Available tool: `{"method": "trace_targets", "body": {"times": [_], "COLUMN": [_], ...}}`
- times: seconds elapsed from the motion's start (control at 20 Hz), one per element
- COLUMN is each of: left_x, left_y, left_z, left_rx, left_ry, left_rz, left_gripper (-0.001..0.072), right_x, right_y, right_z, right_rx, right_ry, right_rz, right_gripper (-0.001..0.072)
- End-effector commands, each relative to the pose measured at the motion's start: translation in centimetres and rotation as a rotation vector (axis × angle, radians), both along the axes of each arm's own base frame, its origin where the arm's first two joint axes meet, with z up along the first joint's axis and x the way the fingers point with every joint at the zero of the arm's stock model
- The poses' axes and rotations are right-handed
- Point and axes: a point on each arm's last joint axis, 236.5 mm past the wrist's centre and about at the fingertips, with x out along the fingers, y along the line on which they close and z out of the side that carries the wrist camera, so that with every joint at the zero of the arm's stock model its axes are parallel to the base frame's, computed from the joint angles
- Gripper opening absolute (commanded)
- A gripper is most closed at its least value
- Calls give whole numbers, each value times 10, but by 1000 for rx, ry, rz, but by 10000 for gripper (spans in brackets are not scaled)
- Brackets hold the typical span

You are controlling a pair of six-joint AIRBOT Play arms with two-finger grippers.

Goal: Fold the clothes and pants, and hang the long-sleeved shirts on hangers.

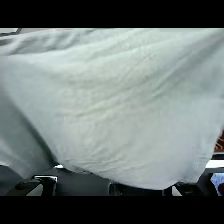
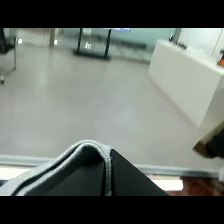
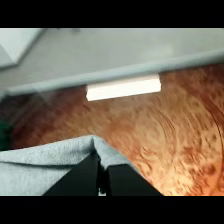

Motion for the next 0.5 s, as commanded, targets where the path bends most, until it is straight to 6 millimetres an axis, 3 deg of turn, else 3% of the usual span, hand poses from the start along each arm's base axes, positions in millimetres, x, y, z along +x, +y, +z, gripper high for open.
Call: {"method": "trace_targets", "body": {"times": [0.0, 0.1, 0.15, 0.25, 0.35, 0.45], "left_x": [121, 193, 224, 266, 285, 287], "left_y": [5, 1, -3, -16, -26, -33], "left_z": [-76, -138, -178, -270, -363, -435], "left_rx": [10, -45, -88, -164, -170, -164], "left_ry": [106, 159, 209, 367, 545, 697], "left_rz": [19, 4, -10, -43, -58, -69], "left_gripper": [16, 16, 16, 16, 16, 16], "right_x": [105, 159, 186, 226, 252, 263], "right_y": [-10, -19, -26, -36, -38, -39], "right_z": [-107, -167, -196, -254, -315, -375], "right_rx": [-67, -94, -109, -140, -146, -141], "right_ry": [250, 334, 359, 410, 475, 569], "right_rz": [-13, -41, -63, -94, -99, -100], "right_gripper": [34, 34, 34, 34, 35, 35]}}
